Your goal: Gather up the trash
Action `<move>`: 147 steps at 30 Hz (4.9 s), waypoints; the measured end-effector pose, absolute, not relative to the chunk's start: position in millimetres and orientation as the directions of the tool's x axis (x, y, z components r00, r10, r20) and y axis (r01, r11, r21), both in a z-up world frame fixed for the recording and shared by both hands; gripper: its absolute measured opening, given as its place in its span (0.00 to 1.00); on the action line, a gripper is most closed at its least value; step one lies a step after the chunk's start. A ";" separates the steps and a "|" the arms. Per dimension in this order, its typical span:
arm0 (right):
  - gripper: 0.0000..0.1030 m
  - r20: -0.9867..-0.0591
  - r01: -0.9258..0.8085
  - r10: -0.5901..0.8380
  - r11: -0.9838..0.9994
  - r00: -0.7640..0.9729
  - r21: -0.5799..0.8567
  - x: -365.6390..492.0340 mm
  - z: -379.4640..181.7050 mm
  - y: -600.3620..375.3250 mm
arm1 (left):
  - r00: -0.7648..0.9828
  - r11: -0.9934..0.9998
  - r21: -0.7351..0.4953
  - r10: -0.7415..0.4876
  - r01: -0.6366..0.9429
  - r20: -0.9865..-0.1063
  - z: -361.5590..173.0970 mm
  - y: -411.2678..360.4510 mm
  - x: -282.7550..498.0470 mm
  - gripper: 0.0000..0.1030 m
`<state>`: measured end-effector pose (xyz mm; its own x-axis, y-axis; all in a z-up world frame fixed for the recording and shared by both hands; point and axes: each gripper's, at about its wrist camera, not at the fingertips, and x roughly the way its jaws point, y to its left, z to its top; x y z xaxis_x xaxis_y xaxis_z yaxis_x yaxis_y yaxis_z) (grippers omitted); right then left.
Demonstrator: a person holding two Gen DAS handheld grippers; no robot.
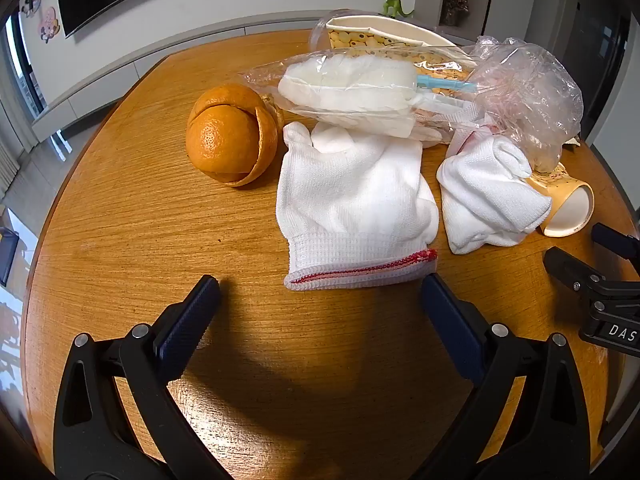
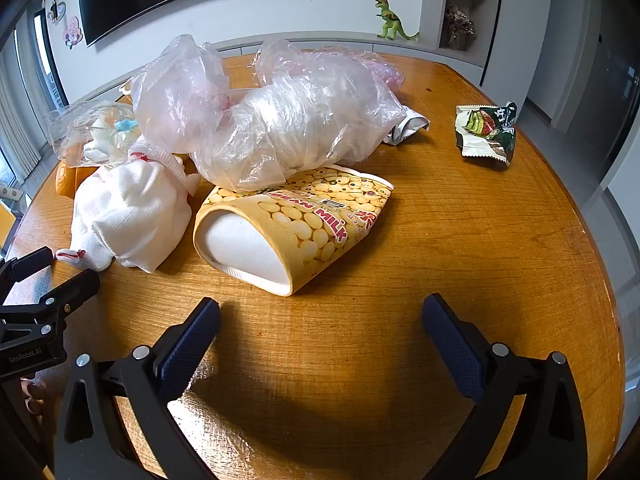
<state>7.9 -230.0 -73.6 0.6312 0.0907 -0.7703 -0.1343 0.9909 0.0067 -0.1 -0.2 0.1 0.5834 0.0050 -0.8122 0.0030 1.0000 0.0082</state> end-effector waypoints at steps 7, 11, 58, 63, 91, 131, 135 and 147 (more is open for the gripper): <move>0.98 -0.772 -0.134 0.088 0.991 0.630 0.004 7.8 -73.5 -229.2 | 0.582 1.000 0.007 0.004 0.003 -0.813 0.3 -0.5 0.2 0.94; 0.98 -0.772 -0.134 0.088 0.991 0.630 0.004 7.6 -73.2 -228.3 | 0.582 1.000 0.007 0.004 0.003 -0.813 0.8 -1.1 0.5 0.94; 0.98 -0.772 -0.134 0.090 0.991 0.630 0.006 7.8 -73.4 -230.1 | 0.582 1.000 0.006 0.003 0.003 -0.813 0.0 -0.1 0.0 0.94; 0.98 -0.772 -0.134 0.090 0.991 0.630 0.006 7.6 -73.3 -230.0 | 0.582 1.000 0.005 0.003 0.003 -0.813 0.0 -0.1 -0.1 0.94; 0.98 -0.771 -0.134 0.089 0.991 0.630 0.005 7.5 -73.6 -229.6 | 0.582 1.000 0.005 0.003 0.003 -0.813 0.0 -0.1 -0.1 0.94; 0.08 -0.790 -0.335 0.386 0.910 0.477 0.243 60.4 48.9 -213.2 | 0.420 0.964 -0.256 -0.204 -0.072 -0.884 77.1 12.4 92.9 0.94; 0.08 -0.766 -0.347 0.401 0.905 0.502 0.246 46.0 68.2 -227.0 | 0.408 0.956 -0.280 -0.221 -0.089 -0.886 58.8 9.0 96.9 0.44; 0.08 -0.696 -0.303 0.380 0.923 0.609 0.240 -24.0 104.3 -283.5 | 0.625 0.977 -0.169 -0.214 0.132 -0.750 145.7 -16.4 15.8 0.27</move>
